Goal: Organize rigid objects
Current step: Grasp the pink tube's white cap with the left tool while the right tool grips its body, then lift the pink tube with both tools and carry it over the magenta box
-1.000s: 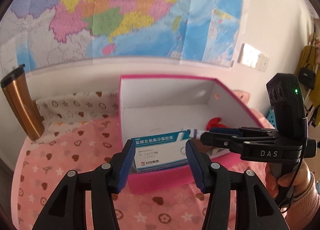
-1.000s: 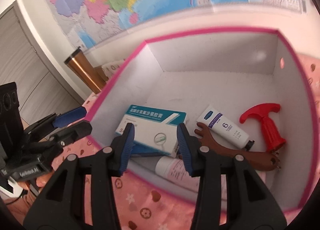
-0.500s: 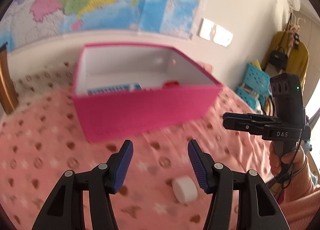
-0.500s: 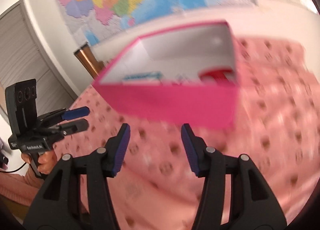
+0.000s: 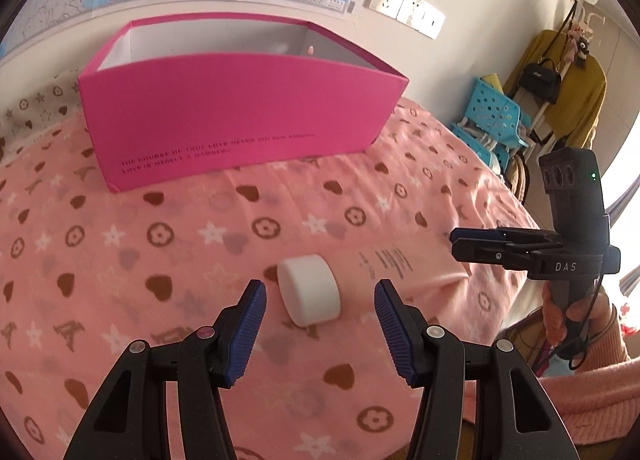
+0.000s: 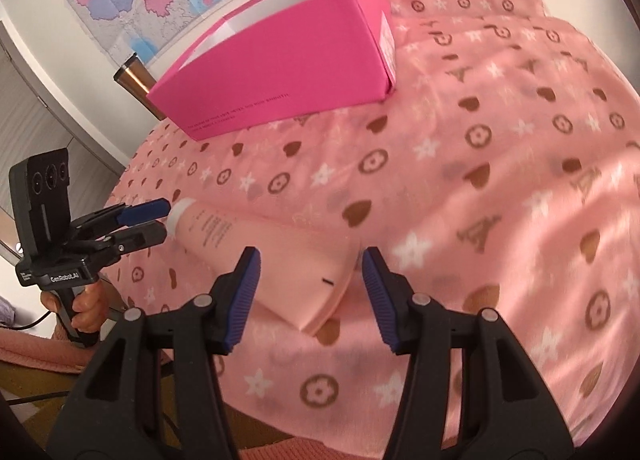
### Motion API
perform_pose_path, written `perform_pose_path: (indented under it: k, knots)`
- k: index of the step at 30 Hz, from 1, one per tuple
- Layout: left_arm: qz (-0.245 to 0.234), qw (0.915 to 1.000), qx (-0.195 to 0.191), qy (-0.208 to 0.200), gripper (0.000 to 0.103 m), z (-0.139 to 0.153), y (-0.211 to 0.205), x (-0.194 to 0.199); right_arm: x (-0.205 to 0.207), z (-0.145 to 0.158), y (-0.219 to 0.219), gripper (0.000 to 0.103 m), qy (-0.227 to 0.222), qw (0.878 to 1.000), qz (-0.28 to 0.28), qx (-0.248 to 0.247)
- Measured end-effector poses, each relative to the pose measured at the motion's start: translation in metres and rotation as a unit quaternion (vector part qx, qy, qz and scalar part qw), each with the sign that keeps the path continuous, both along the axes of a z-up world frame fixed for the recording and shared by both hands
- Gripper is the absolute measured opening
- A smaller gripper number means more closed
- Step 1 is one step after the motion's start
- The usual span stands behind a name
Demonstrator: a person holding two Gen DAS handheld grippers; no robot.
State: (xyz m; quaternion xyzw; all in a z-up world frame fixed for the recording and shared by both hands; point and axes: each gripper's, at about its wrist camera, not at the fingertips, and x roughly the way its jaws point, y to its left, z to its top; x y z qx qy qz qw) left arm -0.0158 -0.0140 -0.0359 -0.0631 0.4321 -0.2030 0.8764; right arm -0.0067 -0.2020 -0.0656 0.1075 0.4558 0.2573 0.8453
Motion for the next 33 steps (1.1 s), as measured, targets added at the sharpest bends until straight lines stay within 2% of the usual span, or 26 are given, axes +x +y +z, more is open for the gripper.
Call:
perform_pose_path:
  k: [3,6,13,22,33]
  knots:
    - [-0.004,1.0,0.003,0.003,0.056,-0.002,-0.003,-0.002,-0.004,-0.002,0.0,0.055,0.002,1.0,0.0,0.002]
    - [-0.009,0.9999,0.001,0.008,0.05,-0.004,-0.005,-0.002,-0.008,-0.005,0.002,0.055,0.004,1.0,0.005,0.003]
    - [-0.015,0.9997,-0.011,0.017,0.05,-0.007,-0.006,-0.001,-0.009,-0.006,0.004,0.055,0.004,1.0,-0.001,0.016]
    - [0.003,0.9998,-0.012,0.013,0.05,-0.005,0.001,0.004,-0.006,-0.001,0.005,0.055,-0.009,1.0,-0.002,0.03]
    - [0.021,0.9994,-0.018,0.02,0.048,-0.005,0.006,0.007,0.005,-0.008,0.008,0.055,-0.003,0.999,0.0,0.042]
